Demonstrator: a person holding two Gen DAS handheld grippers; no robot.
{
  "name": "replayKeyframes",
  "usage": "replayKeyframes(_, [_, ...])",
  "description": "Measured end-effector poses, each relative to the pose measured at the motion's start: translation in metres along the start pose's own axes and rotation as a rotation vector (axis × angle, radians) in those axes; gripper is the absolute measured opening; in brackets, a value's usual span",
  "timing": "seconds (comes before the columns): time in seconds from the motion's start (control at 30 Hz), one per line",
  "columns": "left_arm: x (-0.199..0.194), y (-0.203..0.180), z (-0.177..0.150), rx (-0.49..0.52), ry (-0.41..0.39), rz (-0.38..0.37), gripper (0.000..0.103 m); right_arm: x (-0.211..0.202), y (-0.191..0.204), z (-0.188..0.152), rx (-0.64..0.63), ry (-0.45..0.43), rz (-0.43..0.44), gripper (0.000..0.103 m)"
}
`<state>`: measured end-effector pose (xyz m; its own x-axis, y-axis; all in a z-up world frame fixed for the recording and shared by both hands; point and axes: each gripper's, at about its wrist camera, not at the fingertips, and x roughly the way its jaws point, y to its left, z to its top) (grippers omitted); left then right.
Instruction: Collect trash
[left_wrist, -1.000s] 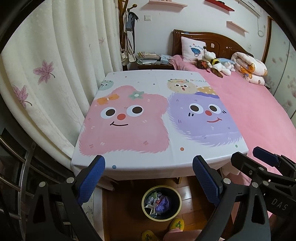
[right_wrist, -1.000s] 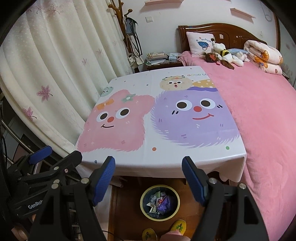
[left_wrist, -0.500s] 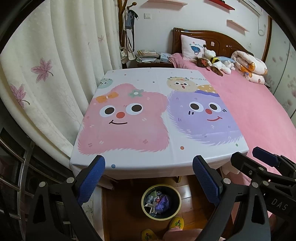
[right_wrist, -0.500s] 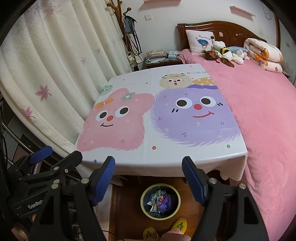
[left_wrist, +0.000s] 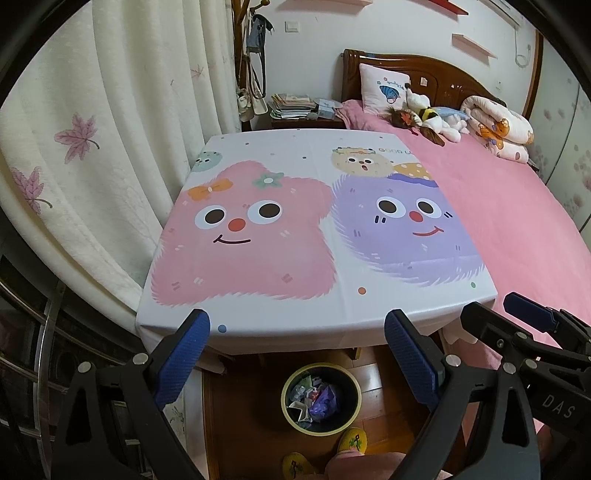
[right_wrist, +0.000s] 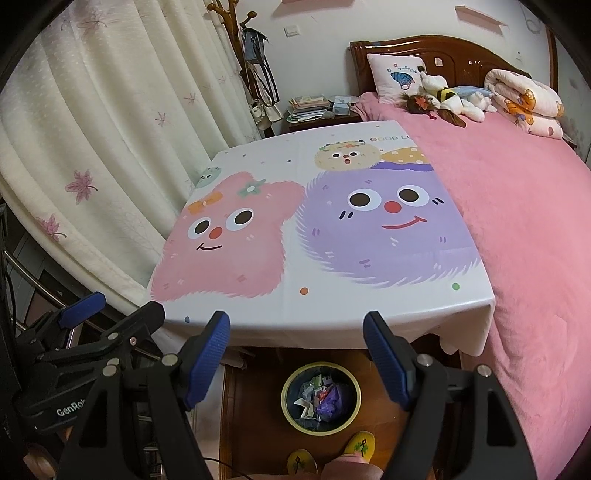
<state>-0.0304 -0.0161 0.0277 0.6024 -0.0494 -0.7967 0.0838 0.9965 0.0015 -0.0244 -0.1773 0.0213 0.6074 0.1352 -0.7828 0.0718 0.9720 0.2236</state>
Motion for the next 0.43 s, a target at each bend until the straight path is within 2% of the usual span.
replayKeyframes(0.43, [0.0054,-0.0031,0.0011,-0.005,0.028,0.009,0.094,0.0054,-0.0062,0.0024,0.009,0.023,0.003,0.075])
